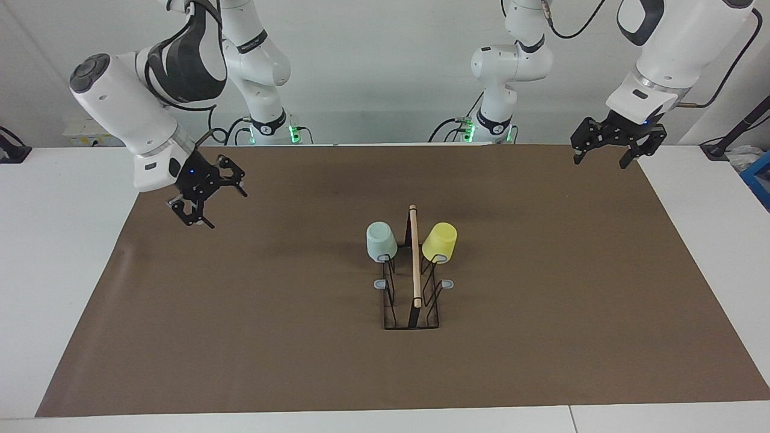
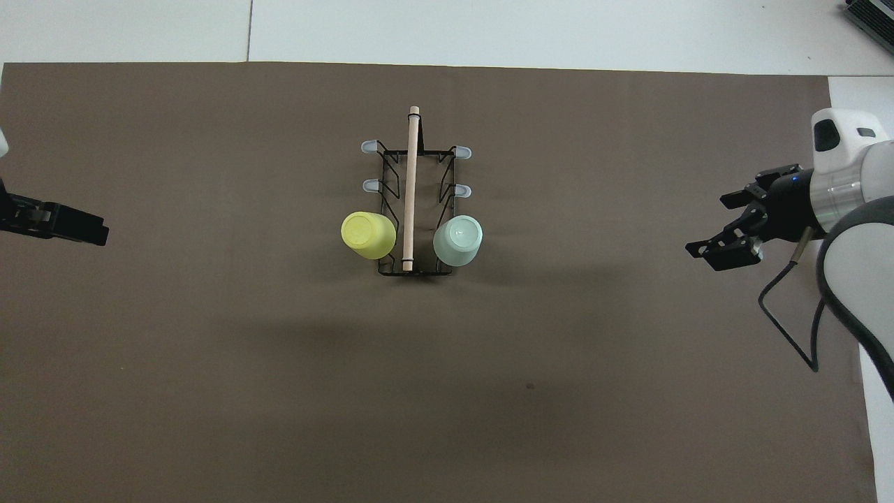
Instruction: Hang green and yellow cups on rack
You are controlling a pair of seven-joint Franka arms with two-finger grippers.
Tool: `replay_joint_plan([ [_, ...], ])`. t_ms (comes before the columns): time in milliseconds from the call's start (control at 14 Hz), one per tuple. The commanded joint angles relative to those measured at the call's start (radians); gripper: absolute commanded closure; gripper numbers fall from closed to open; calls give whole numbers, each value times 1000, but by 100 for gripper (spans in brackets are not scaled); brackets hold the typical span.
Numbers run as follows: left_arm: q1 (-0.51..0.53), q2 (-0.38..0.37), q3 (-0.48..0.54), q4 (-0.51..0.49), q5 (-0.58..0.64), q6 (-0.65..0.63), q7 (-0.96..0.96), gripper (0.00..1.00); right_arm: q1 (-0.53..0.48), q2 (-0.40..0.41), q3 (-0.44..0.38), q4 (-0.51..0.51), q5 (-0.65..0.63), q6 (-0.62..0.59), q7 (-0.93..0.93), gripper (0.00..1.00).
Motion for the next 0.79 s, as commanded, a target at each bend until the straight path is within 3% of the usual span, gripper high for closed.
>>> replay_joint_plan([
  [0, 9, -30, -7, -28, 19, 0, -12, 0, -9, -45, 2, 7, -52, -80, 190, 0],
  [287, 12, -30, -6, -32, 19, 6, -6, 0, -8, -94, 6, 10, -156, -183, 499, 0],
  [717, 18, -33, -4, -34, 19, 12, -3, 0, -29, -94, -14, 7, -253, -158, 507, 0],
])
